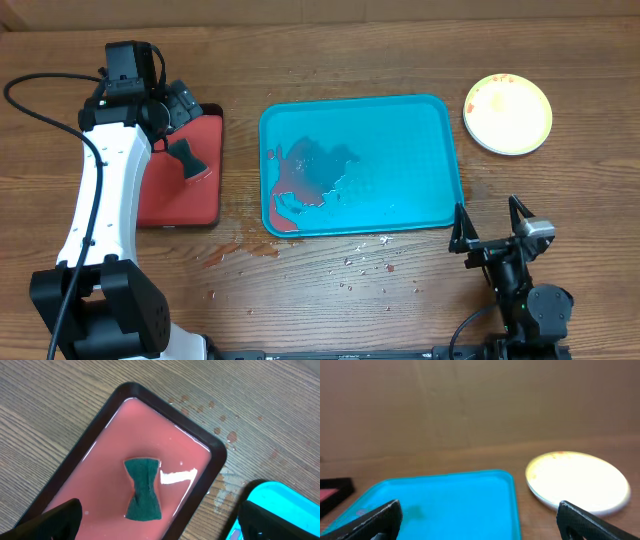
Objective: Clean dirty plates on tray and stack at the side
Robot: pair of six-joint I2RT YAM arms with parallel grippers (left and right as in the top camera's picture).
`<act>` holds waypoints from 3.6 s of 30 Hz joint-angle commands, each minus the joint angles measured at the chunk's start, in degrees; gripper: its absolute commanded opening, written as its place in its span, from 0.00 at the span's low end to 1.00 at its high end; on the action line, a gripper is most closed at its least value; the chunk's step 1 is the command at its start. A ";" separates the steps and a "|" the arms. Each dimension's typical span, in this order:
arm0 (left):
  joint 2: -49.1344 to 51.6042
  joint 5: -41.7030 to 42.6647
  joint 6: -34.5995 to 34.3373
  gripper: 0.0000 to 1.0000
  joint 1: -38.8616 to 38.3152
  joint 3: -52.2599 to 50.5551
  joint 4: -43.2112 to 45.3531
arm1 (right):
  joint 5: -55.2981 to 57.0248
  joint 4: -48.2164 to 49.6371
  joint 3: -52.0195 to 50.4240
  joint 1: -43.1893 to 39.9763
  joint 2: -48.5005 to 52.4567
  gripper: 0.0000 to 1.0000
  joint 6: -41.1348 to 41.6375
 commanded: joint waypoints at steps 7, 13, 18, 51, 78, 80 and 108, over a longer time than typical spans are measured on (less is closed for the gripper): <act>0.61 0.24 -0.11 1.00 0.20 0.46 0.07 | 4.90 0.22 -0.61 0.52 -0.59 1.00 -0.15; 0.61 0.24 -0.11 1.00 0.20 0.46 0.07 | 4.87 0.22 -0.61 0.52 -0.59 1.00 -0.15; 0.61 0.24 -0.11 1.00 0.20 0.46 0.07 | 4.87 0.22 -0.61 0.52 -0.59 1.00 -0.15; 0.07 -1.20 3.76 1.00 0.17 0.46 -3.58 | 4.87 0.22 -0.61 0.52 -0.59 1.00 -0.15; -55.08 -0.63 20.31 1.00 -6.67 -54.10 33.29 | 4.90 0.22 -0.61 0.52 -0.59 1.00 -0.17; -59.43 -0.61 20.31 1.00 -6.67 -59.39 37.33 | 4.87 0.22 -0.61 0.52 -0.59 1.00 -0.17; -97.15 0.13 18.95 1.00 -6.73 -84.50 42.97 | 4.90 0.22 -0.61 0.52 -0.59 1.00 -0.15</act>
